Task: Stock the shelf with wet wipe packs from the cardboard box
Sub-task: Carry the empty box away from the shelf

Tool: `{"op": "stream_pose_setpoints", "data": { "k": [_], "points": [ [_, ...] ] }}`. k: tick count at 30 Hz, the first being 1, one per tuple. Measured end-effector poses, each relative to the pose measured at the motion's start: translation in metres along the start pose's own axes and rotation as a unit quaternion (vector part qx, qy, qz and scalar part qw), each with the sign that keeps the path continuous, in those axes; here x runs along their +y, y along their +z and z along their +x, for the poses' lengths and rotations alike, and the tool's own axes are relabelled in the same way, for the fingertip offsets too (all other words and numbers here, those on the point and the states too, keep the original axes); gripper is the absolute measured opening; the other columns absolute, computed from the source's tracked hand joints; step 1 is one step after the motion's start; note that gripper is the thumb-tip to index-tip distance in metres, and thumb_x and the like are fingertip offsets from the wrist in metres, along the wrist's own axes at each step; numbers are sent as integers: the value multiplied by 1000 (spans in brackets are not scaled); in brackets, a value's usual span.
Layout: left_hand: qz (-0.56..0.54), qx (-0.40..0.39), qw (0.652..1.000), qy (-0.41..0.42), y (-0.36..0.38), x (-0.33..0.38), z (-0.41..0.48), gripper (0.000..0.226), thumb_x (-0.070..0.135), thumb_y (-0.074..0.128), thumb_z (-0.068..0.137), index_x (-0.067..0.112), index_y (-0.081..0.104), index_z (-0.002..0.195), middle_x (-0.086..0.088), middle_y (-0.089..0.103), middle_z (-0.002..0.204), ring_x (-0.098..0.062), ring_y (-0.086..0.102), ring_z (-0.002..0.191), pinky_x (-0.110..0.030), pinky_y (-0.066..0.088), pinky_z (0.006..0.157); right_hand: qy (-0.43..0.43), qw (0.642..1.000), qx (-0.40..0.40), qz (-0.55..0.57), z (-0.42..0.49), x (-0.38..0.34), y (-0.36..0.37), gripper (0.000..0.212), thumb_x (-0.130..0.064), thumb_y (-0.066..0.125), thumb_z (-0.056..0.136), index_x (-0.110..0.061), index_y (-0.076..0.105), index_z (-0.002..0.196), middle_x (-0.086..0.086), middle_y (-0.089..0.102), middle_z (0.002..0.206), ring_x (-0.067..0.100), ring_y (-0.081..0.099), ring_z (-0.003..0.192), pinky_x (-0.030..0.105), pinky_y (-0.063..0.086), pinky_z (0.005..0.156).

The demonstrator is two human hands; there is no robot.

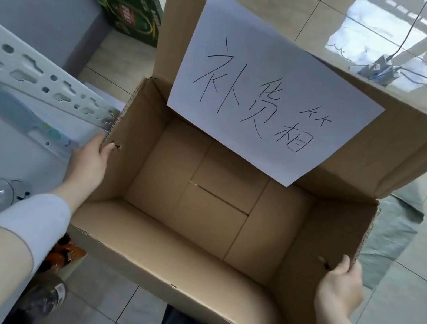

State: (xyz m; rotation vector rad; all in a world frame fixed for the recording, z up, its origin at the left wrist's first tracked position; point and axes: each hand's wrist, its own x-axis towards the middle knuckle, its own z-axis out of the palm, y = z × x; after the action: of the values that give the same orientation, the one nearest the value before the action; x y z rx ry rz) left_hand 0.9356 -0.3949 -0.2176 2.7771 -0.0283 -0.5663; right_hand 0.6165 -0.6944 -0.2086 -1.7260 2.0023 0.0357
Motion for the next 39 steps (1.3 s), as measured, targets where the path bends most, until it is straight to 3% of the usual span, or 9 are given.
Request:
{"op": "stream_pose_setpoints", "data": {
  "k": [8, 13, 18, 22, 26, 29, 33, 39],
  "points": [
    [-37, 12, 999, 2, -18, 26, -77, 28, 27, 41, 98, 3, 52, 106, -26, 58, 101, -43, 55, 95, -42, 43, 75, -42, 999, 5, -23, 22, 0, -74, 38, -25, 31, 102, -2, 52, 122, 34, 58, 115, 52, 50, 106, 49, 38, 91],
    [-48, 41, 998, -25, -35, 43, -149, 32, 30, 40, 98, 3, 53, 109, -26, 61, 106, -41, 56, 95, -42, 43, 76, -91, 995, -12, -27, 40, 2, -135, 38, -26, 30, 102, -3, 52, 123, 31, 58, 117, 50, 50, 107, 48, 39, 91],
    [-77, 103, 989, -67, -49, 39, -246, 36, 33, 39, 97, 5, 52, 116, -23, 59, 118, -41, 54, 107, -45, 45, 89, -169, 984, -48, -31, 44, 2, -189, 37, -24, 31, 102, -1, 53, 121, 32, 57, 119, 49, 51, 109, 47, 40, 89],
    [-93, 145, 978, -114, -65, 27, -336, 31, 34, 40, 97, 6, 51, 97, -26, 61, 97, -42, 56, 90, -43, 45, 74, -231, 967, -87, -64, 35, 0, -233, 40, -28, 30, 102, -3, 52, 124, 29, 56, 122, 46, 51, 112, 47, 40, 91],
    [-109, 175, 958, -198, -72, 6, -428, 38, 33, 41, 97, 4, 54, 117, -25, 62, 107, -42, 56, 98, -38, 39, 74, -316, 936, -116, -104, 10, -5, -260, 42, -28, 28, 102, -3, 50, 127, 30, 55, 124, 46, 50, 114, 47, 39, 92],
    [-172, 197, 932, -251, -72, -21, -491, 35, 30, 41, 98, 2, 54, 114, -23, 62, 103, -42, 57, 98, -39, 39, 72, -388, 904, -136, -116, -22, -8, -266, 40, -27, 30, 102, 0, 54, 118, 32, 56, 118, 47, 50, 111, 47, 39, 90],
    [-286, 246, 865, -331, -67, -65, -573, 41, 29, 40, 98, 1, 49, 126, -20, 59, 123, -38, 54, 114, -41, 41, 90, -463, 858, -173, -138, -80, -9, -261, 39, -27, 31, 101, 1, 54, 116, 31, 57, 118, 45, 52, 111, 45, 38, 92],
    [-268, 310, 809, -421, -62, -125, -702, 31, 28, 38, 98, 1, 54, 95, -21, 62, 87, -38, 57, 80, -47, 46, 73, -585, 760, -214, -187, -195, 1, -239, 39, -29, 34, 100, 1, 52, 119, 32, 58, 116, 48, 52, 110, 48, 40, 92]
  ]
}}
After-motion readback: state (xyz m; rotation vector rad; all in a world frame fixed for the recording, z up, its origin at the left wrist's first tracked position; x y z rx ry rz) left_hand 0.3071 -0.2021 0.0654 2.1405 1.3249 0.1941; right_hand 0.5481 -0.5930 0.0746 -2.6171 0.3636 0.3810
